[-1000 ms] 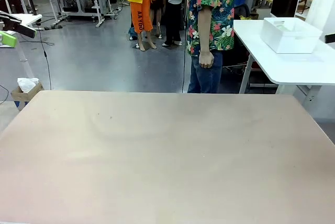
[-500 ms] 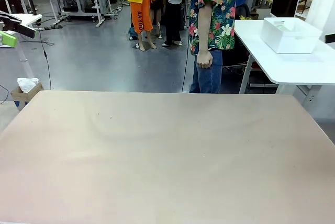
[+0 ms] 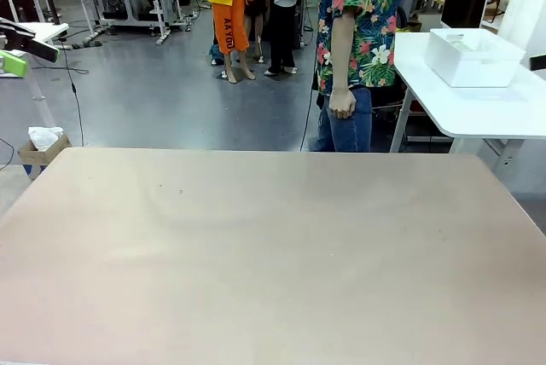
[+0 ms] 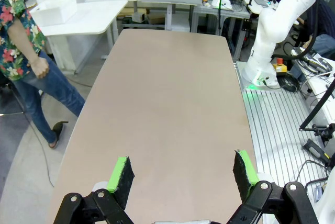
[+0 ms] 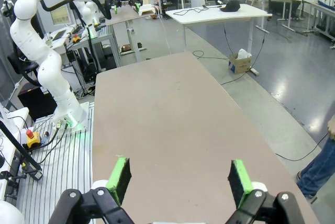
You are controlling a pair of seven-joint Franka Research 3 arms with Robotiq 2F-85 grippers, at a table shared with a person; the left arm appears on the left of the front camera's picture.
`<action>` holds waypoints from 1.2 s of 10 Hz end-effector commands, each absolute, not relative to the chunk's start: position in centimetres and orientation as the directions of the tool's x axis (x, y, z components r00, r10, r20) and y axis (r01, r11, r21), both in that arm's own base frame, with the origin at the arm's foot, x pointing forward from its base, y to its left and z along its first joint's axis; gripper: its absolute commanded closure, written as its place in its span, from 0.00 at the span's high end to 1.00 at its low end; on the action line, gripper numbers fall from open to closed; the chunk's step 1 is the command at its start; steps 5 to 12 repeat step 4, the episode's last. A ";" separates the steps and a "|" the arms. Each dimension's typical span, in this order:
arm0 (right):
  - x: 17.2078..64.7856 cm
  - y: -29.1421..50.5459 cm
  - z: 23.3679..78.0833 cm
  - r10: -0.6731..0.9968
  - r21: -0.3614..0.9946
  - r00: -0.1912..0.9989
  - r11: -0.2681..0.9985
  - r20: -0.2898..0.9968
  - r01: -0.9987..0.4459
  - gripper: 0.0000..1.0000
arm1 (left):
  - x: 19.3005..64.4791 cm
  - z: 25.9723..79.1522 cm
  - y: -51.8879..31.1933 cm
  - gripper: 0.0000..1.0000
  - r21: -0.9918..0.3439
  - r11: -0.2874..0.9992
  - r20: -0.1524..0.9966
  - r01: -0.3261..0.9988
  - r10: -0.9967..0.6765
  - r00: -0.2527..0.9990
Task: Stack the cups and store them in the basket.
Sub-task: Place the stack of Reusable plastic cups into the Pantry Basket.
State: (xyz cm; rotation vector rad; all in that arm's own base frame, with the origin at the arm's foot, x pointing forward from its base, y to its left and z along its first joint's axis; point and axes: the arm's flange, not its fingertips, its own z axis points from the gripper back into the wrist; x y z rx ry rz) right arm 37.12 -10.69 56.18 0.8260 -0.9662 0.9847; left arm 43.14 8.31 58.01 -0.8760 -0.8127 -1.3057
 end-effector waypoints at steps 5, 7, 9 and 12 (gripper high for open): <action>37.2 -10.5 56.6 0.269 0.139 0.237 0.339 0.933 -0.931 1.00 | 43.0 58.4 8.2 1.00 -0.091 0.056 0.888 0.994 -0.447 0.106; 37.2 -10.5 56.6 0.269 0.139 0.237 0.339 0.933 -0.931 1.00 | 43.0 58.4 8.2 1.00 -0.091 0.056 0.888 0.994 -0.447 0.106; 37.2 -10.5 56.6 0.269 0.139 0.237 0.339 0.933 -0.931 1.00 | 43.0 58.4 8.2 1.00 -0.091 0.056 0.888 0.994 -0.447 0.106; 37.2 -10.5 56.6 0.269 0.139 0.237 0.339 0.933 -0.931 1.00 | 43.0 58.4 8.2 1.00 -0.091 0.056 0.888 0.994 -0.447 0.106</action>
